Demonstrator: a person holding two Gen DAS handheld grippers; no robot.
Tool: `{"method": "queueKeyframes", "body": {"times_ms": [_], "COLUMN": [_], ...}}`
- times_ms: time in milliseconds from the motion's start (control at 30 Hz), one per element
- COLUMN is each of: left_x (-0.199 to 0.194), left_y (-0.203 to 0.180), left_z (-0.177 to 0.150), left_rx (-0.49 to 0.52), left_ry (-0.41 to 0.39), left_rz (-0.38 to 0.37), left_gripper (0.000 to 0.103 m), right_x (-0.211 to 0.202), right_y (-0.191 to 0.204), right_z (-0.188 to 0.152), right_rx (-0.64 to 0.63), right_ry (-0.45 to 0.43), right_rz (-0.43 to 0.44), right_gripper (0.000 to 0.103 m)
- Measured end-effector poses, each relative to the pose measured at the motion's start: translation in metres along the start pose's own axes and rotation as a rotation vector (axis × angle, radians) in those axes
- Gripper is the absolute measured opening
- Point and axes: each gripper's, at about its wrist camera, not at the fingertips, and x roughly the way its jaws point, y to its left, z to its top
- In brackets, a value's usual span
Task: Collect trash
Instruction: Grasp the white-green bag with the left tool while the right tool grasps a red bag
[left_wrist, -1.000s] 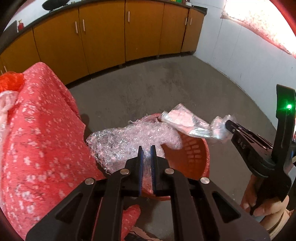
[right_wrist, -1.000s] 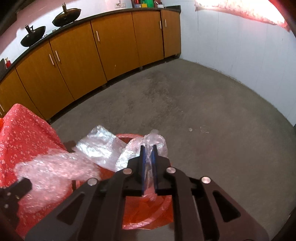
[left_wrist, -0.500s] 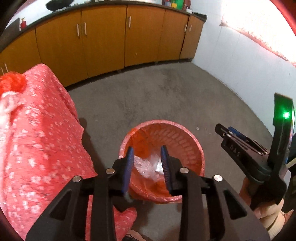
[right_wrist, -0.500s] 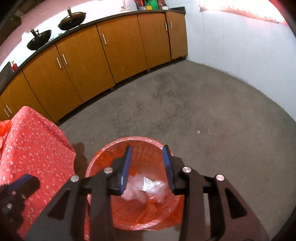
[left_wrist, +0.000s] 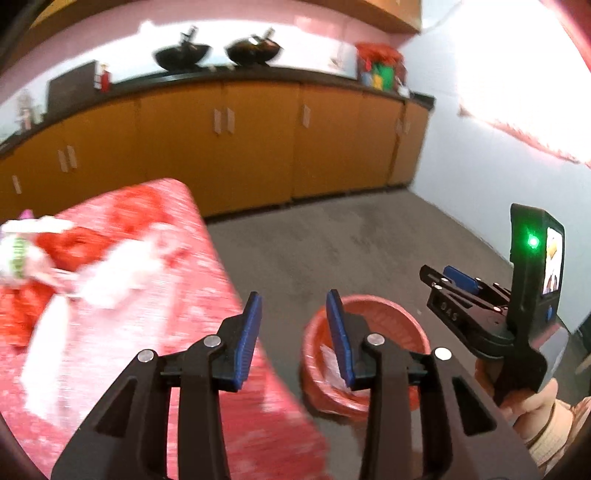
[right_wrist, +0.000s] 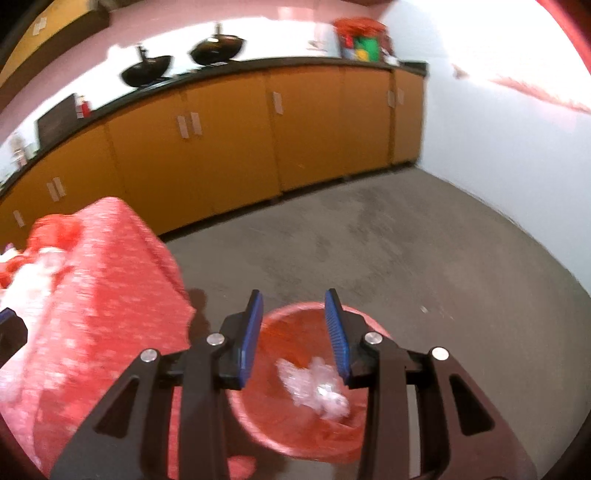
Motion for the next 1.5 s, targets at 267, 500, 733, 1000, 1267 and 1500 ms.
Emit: {"method": "queueKeyframes", "body": {"times_ms": [267,500,733,1000,1267,1500], "left_x": [-0.054,-0.078,-0.083,-0.073,-0.059,-0.045], "left_y": [0.112,0.198,0.247,0.27,0.266,0.259], "left_z": [0.004,-0.001,-0.01,-0.011,-0.007,0.001], "left_rx": [-0.09,-0.176,-0.261,-0.294,-0.285,-0.288], "left_ry": [-0.131,-0.172,-0.177,-0.17,-0.156,-0.124], "left_rz": [0.241,0.421,0.477,0.455,0.417,0.374], "left_gripper": [0.045,0.056,0.063,0.063,0.063,0.063], "right_x": [-0.02,-0.013,0.025,0.063,0.068,0.05], "right_y": [0.12,0.222,0.275,0.303,0.313,0.309], "right_z": [0.028,0.048,0.061,0.055,0.039,0.041], "right_rx": [-0.099,-0.179,-0.228,-0.274,-0.334,-0.318], "right_ry": [-0.051,-0.079,-0.02,0.083,0.089,0.036], "right_rz": [0.234,0.347,0.32,0.295,0.293,0.344], "right_gripper": [0.037,0.049,0.057,0.059,0.011,0.008]}}
